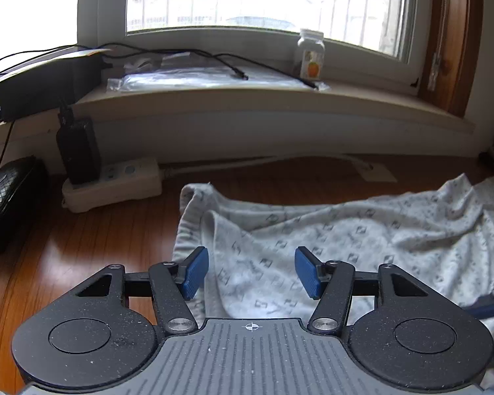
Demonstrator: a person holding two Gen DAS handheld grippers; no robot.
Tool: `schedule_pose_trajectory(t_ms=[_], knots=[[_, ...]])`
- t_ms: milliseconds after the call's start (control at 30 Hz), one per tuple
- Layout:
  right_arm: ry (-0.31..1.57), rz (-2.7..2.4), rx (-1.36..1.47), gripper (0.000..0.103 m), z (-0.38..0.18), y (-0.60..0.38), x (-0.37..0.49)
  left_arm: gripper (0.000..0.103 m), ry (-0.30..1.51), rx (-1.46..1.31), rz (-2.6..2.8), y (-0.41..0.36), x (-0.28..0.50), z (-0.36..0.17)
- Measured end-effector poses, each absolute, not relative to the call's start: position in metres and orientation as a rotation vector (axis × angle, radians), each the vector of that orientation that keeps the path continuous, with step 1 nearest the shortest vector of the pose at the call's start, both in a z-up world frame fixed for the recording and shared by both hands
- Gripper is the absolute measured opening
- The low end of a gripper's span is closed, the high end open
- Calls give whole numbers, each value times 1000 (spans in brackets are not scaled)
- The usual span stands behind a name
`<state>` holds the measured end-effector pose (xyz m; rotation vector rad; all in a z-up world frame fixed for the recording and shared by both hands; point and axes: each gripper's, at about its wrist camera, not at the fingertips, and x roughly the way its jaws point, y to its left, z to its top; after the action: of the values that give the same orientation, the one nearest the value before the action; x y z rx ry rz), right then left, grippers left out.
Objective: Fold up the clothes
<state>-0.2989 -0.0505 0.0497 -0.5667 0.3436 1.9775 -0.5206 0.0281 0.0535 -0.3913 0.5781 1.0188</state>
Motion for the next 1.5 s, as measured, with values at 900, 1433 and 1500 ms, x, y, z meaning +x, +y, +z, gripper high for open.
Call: schedule_pose_trajectory(t_ms=[900,1433,1500], knots=[[414,1570,-578,33,20,-207,-90,58,597,-262,561,36,-212,61],[424,1640,-518,15,23,-216,-78,49,678,-275,508,47,-164,37],[431,1638,-502,15,24,-214,-74,45,679,-276,507,48,-164,35]])
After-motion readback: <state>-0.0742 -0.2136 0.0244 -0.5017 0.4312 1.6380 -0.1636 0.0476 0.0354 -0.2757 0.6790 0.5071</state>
